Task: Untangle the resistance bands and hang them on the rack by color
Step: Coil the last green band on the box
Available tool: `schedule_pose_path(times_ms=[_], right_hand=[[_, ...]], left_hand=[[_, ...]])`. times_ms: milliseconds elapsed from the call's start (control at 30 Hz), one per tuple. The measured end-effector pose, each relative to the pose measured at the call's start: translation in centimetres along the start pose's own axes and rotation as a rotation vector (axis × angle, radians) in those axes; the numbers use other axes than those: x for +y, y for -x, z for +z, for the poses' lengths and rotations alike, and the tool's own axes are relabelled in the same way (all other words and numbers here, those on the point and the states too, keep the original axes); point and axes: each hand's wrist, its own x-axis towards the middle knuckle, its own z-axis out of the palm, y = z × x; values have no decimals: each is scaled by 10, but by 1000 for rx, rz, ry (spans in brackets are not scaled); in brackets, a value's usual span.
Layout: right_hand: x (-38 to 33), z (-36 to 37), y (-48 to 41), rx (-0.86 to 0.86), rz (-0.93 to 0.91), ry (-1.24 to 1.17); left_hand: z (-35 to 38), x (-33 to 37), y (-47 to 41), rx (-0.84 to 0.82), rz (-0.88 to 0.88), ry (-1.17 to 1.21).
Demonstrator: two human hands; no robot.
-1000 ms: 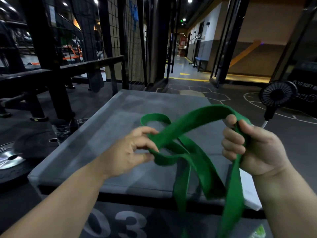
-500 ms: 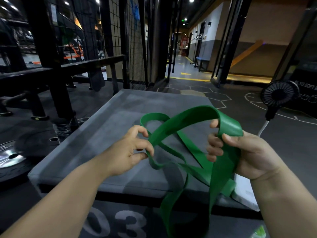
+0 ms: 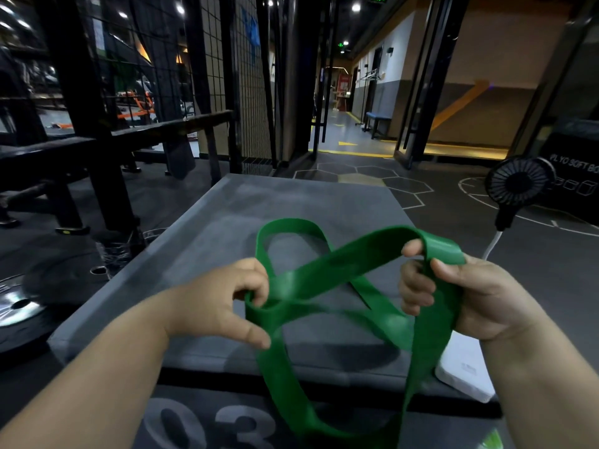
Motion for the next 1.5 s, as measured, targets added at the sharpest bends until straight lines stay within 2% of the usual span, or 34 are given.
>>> schedule_pose_path(times_ms=[67,133,233,467,600,667,767,900,1067,1200,1333,1400,1500], right_hand=[[3,3,-2,45,-8,87],[6,7,-4,163,-26,207],[7,12,-5,288,-52,256],[2,12,-6,348,-86,283],[-2,15,-4,344,-115,290],[-1,17,-5,345,-120,309],[6,26,-11,281,-119,339],[20,38,-20,172,-93,436],[34,47,-28,166,-114,482],[52,56,-34,207,-87,616],[54,60,-32,167,-33,667],[57,61,-36,182,-78,828],[64,63,-43,305,-211,1132]], left_hand=[[10,2,-5,32,-23,-78],[15,4,-7,62,2,-83],[10,6,-5,180,37,-75],[3,23,0,294,279,-314],[3,34,6,214,286,-138],[0,39,10,137,289,66],[3,46,13,49,385,443],[13,51,10,7,509,649],[23,50,0,140,281,781],[48,58,-16,274,233,792],[51,62,-19,396,148,981],[53,60,-20,435,134,884],[58,54,-23,481,47,694]])
